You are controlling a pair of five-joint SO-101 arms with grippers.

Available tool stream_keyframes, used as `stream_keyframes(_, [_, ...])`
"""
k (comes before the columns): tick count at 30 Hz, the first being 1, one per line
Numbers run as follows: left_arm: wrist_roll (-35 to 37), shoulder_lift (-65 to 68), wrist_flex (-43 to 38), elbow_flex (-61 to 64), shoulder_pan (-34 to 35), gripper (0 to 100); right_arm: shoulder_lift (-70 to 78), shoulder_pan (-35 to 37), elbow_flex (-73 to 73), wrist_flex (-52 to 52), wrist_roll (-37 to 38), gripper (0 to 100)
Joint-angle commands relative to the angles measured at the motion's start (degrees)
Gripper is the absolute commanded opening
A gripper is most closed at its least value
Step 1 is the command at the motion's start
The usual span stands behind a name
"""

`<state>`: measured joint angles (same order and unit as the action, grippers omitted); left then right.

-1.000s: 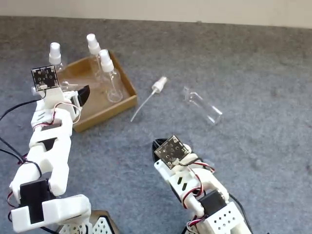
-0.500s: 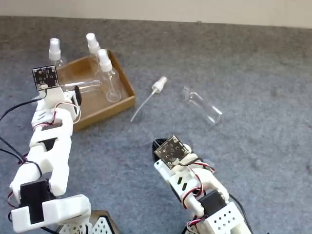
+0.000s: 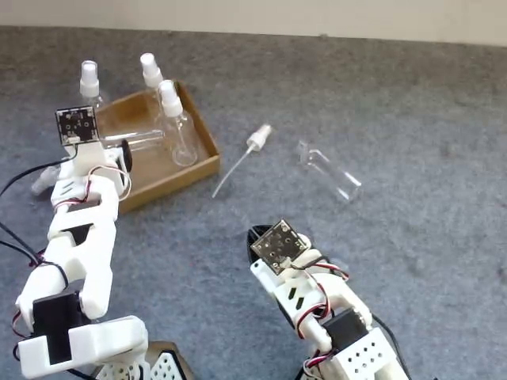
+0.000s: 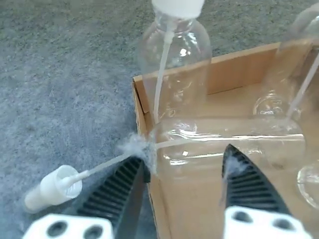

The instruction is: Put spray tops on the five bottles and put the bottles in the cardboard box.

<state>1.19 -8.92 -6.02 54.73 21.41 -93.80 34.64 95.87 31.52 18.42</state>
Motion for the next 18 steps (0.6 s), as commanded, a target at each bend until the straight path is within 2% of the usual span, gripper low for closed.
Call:
stream_keyframes(1, [-2.29, -3.21, 0.26, -1.89, 0.13, 17, -0.57, -0.4, 3.56, -1.8, 0.62, 2.7])
stream_keyframes(5, [-2.29, -5.93, 2.81, -1.8, 0.13, 17, -0.57, -0.4, 3.56, -1.8, 0.62, 2.7])
stream_keyframes(14, [-2.37, -22.02, 35.08, -9.27, -1.19, 17, -0.57, -0.4, 3.56, -1.8, 0.62, 2.7])
stream_keyframes(18, [-5.01, -23.43, 45.54, -13.76, -1.36, 17, -0.57, -0.4, 3.56, -1.8, 0.62, 2.7])
